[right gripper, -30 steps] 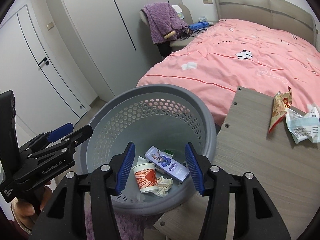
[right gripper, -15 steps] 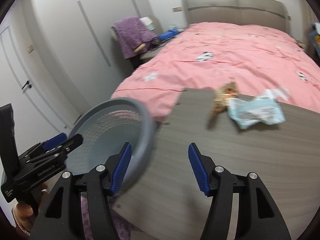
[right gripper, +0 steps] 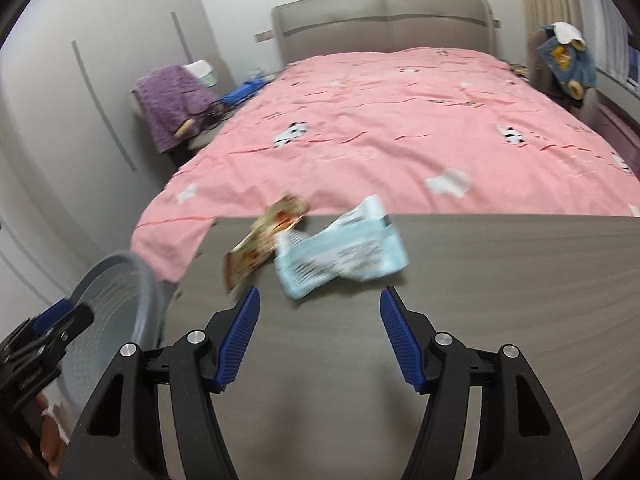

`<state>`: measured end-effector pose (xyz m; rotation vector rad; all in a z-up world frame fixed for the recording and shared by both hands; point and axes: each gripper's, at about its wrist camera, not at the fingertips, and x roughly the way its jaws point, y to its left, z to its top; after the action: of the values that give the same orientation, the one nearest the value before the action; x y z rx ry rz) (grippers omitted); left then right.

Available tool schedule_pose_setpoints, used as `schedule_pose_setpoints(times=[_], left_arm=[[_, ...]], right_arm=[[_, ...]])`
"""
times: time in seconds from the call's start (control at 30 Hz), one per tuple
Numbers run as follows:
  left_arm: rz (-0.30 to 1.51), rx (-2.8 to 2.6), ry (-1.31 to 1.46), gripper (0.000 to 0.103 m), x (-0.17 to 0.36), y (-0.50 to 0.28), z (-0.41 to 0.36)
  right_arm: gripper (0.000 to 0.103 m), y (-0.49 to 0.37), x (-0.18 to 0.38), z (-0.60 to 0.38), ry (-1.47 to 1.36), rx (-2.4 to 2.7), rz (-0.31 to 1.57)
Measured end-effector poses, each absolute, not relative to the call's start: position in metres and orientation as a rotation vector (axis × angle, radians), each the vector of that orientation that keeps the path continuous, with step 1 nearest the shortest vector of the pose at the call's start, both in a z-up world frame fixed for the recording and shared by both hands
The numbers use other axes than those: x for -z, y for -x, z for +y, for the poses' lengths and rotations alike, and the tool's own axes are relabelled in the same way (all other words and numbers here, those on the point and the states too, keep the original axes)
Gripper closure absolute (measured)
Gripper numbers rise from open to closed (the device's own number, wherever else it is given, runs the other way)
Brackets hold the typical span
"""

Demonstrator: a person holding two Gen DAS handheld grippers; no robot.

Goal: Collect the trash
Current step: 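Move the right gripper over the table to the blue-white wrapped packet, then grasp the blue-white packet with the right gripper while the left gripper approaches the snack wrapper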

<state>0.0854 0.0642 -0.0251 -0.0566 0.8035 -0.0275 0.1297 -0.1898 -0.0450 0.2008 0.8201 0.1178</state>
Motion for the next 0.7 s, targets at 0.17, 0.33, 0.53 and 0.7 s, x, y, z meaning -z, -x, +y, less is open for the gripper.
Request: schedule_pose_setpoints(times=[0.17, 0.33, 0.53, 0.7], left_arm=[[0.808, 0.042, 0.05, 0.036, 0.024, -0.099, 0.052], [0.817, 0.041, 0.051, 0.036, 0.026, -0.11, 0.05], [0.836, 0.034, 0.063, 0.036, 0.032, -0.119, 0.052], [0.841, 0.039, 0.065, 0.036, 0.033, -0.125, 0.05]], right_arm=[[0.039, -0.162, 0.05, -0.19, -0.2, -0.066, 0.837], [0.034, -0.192, 0.06, -0.184, -0.185, -0.012, 0.866], [0.034, -0.214, 0.075, -0.168, -0.099, 0.042, 0.91], [0.033, -0.206, 0.079, -0.163, -0.012, 0.067, 0.902]])
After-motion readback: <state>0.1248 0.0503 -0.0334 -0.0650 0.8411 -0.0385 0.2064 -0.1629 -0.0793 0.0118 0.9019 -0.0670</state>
